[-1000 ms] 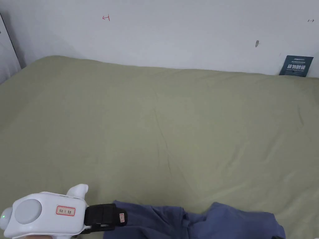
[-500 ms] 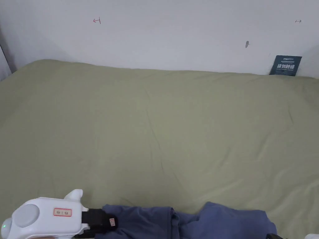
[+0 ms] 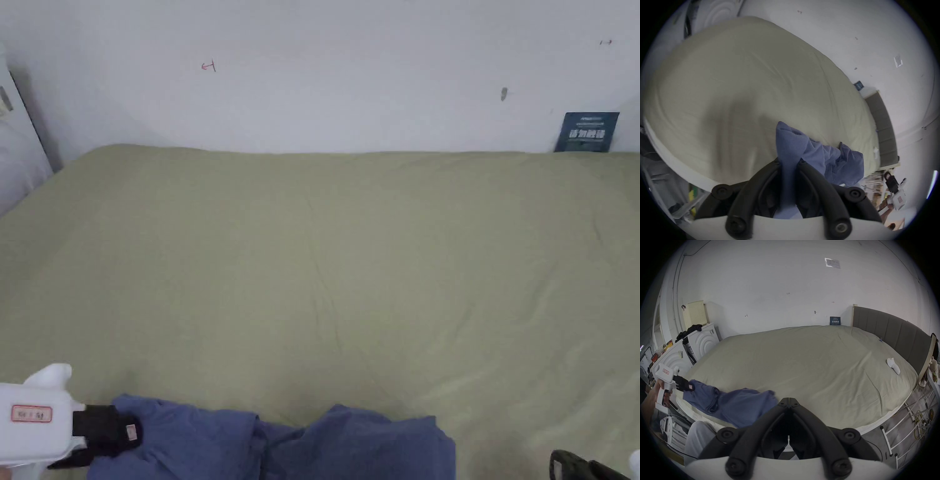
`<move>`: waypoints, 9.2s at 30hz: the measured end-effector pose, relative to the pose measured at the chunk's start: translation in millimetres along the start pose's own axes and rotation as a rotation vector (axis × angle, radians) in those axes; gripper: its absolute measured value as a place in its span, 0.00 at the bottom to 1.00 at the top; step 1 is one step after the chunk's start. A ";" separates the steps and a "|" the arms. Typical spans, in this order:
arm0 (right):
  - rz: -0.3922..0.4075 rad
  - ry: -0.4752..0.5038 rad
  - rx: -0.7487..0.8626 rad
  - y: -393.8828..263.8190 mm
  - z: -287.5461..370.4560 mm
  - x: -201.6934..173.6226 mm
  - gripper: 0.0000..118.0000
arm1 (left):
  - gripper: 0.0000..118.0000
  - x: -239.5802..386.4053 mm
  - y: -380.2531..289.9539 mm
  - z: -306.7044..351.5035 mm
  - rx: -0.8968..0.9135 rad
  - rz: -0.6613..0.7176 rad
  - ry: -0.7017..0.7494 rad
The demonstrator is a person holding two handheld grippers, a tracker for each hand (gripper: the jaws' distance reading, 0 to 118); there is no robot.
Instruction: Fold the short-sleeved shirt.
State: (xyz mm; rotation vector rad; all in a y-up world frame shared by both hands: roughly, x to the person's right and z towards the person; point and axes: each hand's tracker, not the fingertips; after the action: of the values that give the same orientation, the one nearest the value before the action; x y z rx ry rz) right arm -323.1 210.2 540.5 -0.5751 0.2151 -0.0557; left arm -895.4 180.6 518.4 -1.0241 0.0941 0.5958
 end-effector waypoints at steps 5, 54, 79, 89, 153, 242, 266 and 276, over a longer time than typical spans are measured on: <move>-0.015 0.011 0.012 -1.2 0.5 5.7 0.01 | 0.09 52.6 -8.1 31.0 0.000 -0.089 0.068; -0.174 0.182 -0.240 -24.7 -33.6 5.2 0.01 | 0.01 225.7 -100.5 -139.7 -0.229 -0.246 -0.530; -0.709 0.937 -0.611 -56.9 -251.2 9.3 0.01 | 0.99 68.1 -26.7 -133.2 -0.326 -0.121 -0.539; -0.715 0.936 -0.618 -54.1 -251.2 9.7 0.01 | 0.55 84.1 -31.2 -174.4 -0.327 -0.118 -0.561; 0.194 -0.047 0.422 128.7 -16.0 -50.2 0.01 | 0.01 297.1 -55.2 57.4 0.852 -0.592 0.117; 0.153 -0.057 0.435 170.8 8.6 -28.5 1.00 | 1.00 299.5 -40.1 101.1 0.813 -0.454 0.197; 0.178 -0.066 0.423 167.0 6.7 -35.0 1.00 | 1.00 294.1 -42.2 100.1 0.797 -0.445 0.191; 0.181 -0.077 0.448 166.3 14.3 -33.3 1.00 | 1.00 298.7 -52.0 105.0 0.842 -0.476 0.216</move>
State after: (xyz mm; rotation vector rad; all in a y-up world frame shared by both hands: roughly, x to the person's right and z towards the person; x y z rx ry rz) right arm -353.8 361.0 467.8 -0.1102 0.1715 0.0922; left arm -639.2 373.7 511.5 -0.2588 0.2572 -0.0209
